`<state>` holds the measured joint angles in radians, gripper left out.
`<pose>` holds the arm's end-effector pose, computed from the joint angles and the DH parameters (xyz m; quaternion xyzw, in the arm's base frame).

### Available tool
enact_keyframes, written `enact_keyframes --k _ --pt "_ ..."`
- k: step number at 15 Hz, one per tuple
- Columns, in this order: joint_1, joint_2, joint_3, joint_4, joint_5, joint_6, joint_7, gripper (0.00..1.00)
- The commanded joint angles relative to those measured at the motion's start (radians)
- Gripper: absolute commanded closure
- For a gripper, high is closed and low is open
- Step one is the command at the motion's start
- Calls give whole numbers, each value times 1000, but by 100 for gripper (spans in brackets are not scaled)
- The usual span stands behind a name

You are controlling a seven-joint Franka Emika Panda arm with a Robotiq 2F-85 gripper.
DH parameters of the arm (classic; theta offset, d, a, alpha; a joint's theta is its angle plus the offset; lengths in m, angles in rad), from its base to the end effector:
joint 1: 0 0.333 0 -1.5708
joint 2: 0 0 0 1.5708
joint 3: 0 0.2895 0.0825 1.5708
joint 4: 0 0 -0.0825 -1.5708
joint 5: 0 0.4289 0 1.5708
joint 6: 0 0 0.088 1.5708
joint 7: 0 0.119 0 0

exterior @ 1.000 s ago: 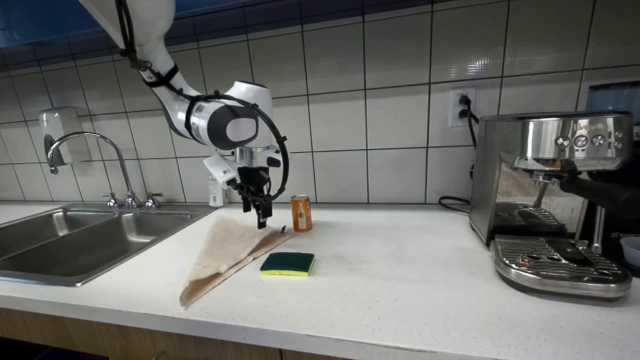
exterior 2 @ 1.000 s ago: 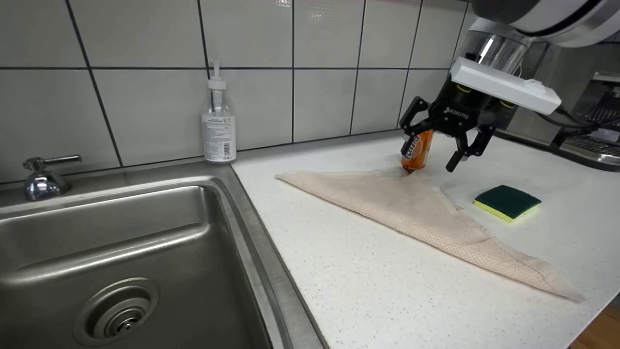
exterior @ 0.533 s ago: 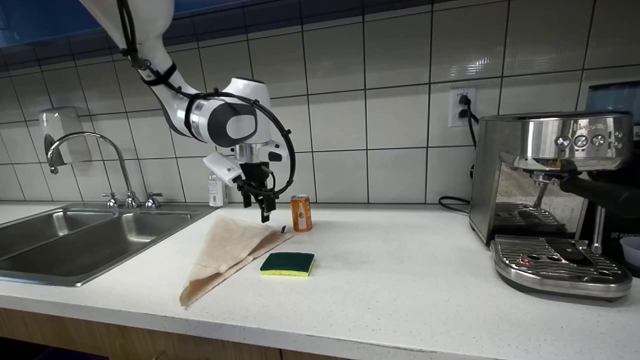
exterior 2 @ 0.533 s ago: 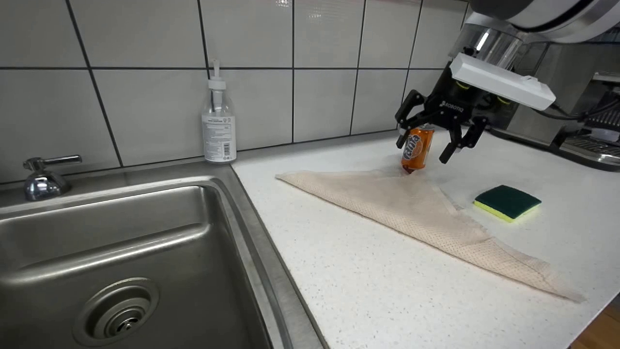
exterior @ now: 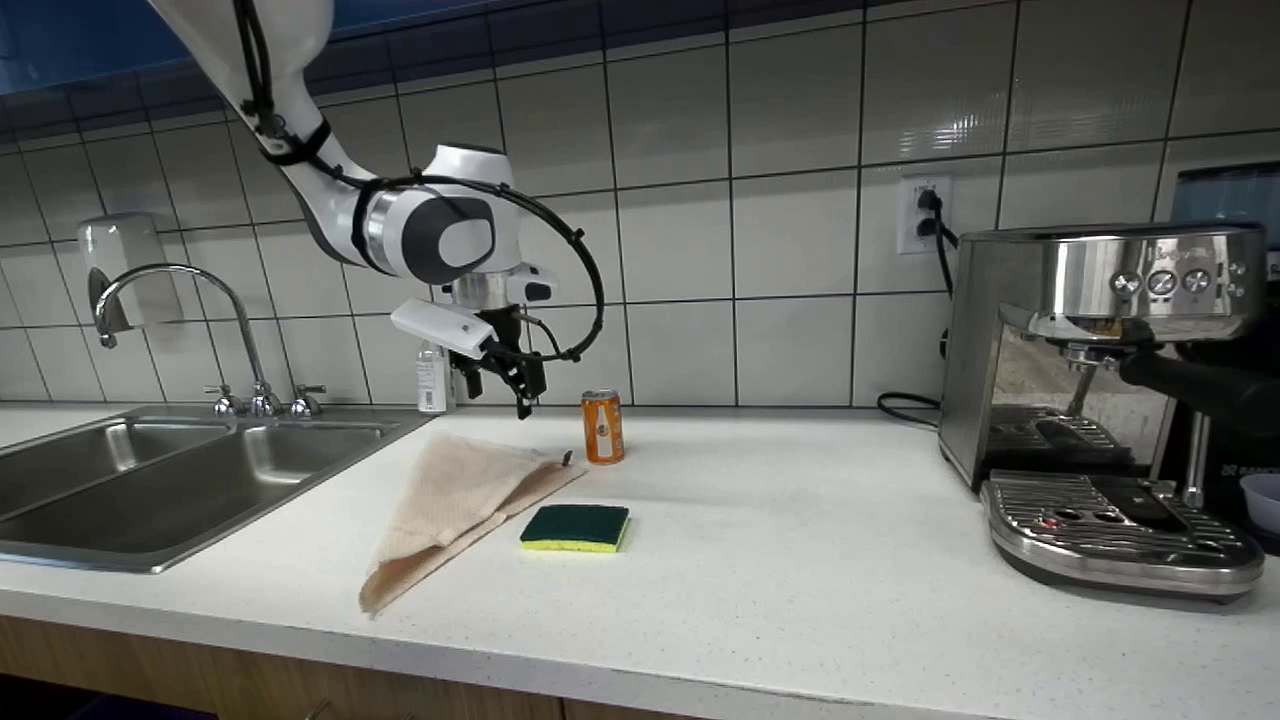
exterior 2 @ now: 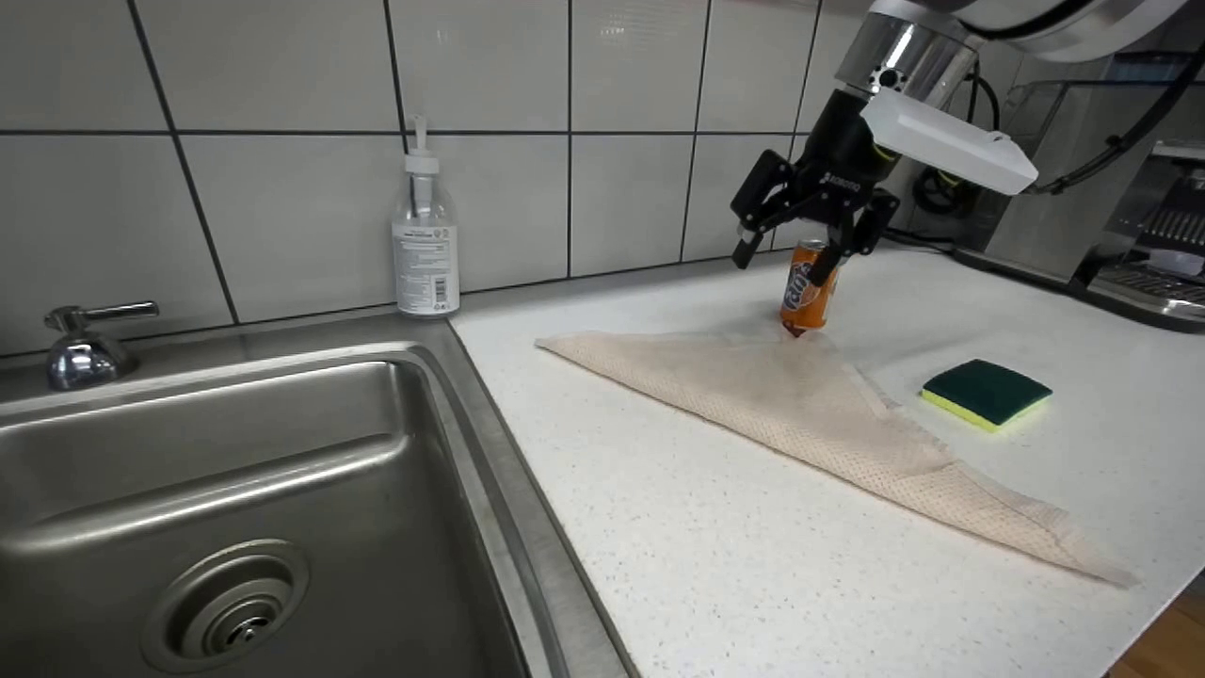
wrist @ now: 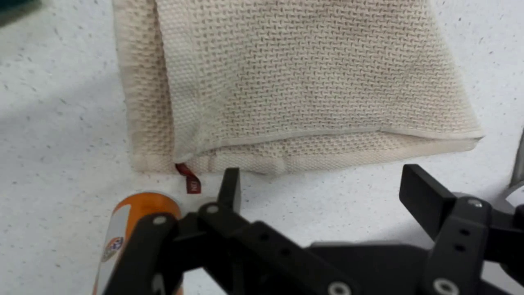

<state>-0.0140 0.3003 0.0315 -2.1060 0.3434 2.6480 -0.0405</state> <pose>0.6264 0.0040 0.2271 -0.9812 0.1124 -0.1194 0.1016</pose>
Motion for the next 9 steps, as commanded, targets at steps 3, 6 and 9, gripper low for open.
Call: enact_keyframes --k 3,6,9 --pt "-33 60 86 60 18 70 -160 0" --pt "-45 93 127 87 22 104 -217 0" --pt "-61 123 172 115 22 124 -263 0"
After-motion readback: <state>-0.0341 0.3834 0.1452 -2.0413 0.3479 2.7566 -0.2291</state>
